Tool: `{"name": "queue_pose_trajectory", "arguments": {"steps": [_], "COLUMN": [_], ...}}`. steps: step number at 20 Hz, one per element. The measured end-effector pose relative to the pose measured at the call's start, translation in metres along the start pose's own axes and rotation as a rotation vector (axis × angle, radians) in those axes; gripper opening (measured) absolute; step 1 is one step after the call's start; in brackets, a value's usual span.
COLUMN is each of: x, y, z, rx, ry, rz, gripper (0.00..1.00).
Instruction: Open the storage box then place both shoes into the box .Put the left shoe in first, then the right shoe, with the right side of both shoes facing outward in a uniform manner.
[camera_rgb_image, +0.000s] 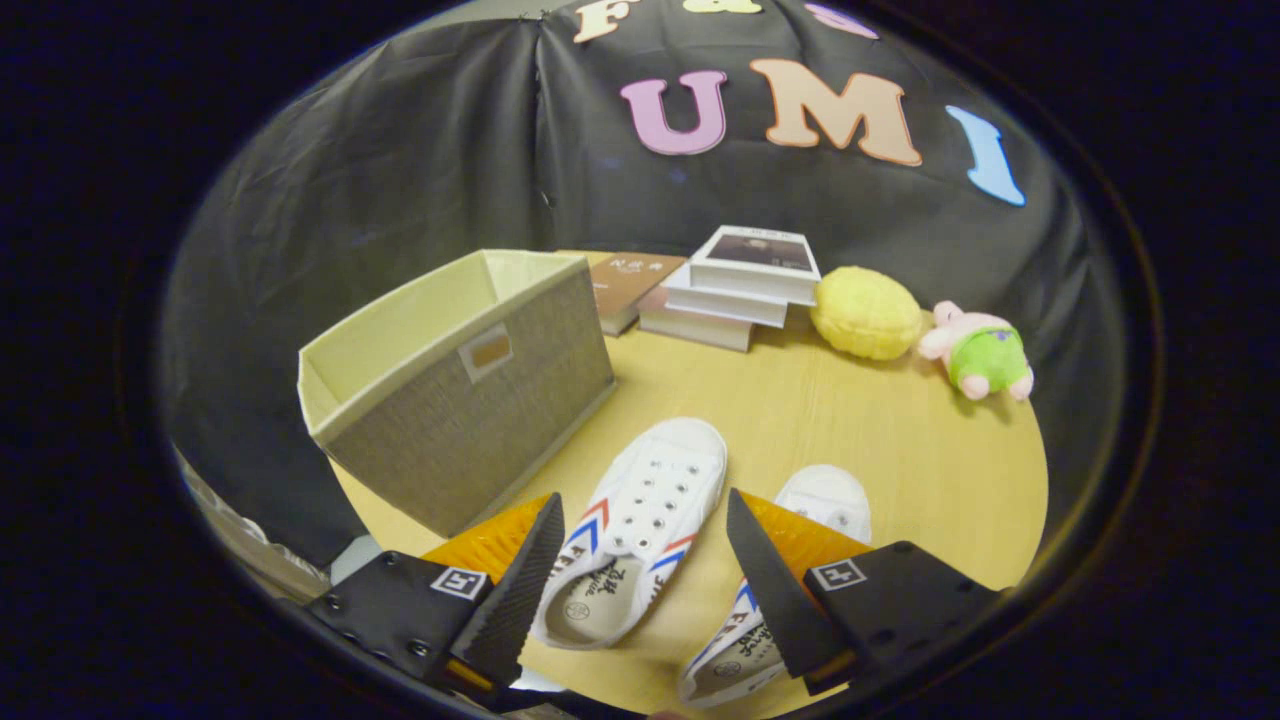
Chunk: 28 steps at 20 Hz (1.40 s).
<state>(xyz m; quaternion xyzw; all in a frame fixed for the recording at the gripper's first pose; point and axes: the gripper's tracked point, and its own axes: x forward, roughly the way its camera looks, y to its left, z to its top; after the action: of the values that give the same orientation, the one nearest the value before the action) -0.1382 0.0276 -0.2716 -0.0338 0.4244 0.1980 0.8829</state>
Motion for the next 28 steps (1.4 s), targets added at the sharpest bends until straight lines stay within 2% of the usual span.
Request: {"name": "queue_pose_trajectory", "arguments": {"steps": [6,7,11,14,15,18,19,24,28], "x": [0.016,0.019,0.031,0.035,0.037,0.034,0.035,0.036,0.029], "y": [-0.004,-0.006,-0.009,-0.003,0.004,0.004,-0.001,0.000,0.004], "z": [-0.047,-0.053,-0.061,-0.066,-0.073,-0.074,-0.072,-0.074,-0.066], "rx": [-0.006,-0.002,0.014,0.026,0.046,0.110,0.170,0.460,0.502], "ry": [0.165,0.190,0.228,0.271,0.306,0.340,0.338,0.357,0.331], "rz": [0.029,0.027,0.027,0.060,0.088,0.099,0.092,0.098,0.116], "gripper": [1.00,0.97,0.81,0.69,0.65,0.53,0.49,0.05,0.05]}}
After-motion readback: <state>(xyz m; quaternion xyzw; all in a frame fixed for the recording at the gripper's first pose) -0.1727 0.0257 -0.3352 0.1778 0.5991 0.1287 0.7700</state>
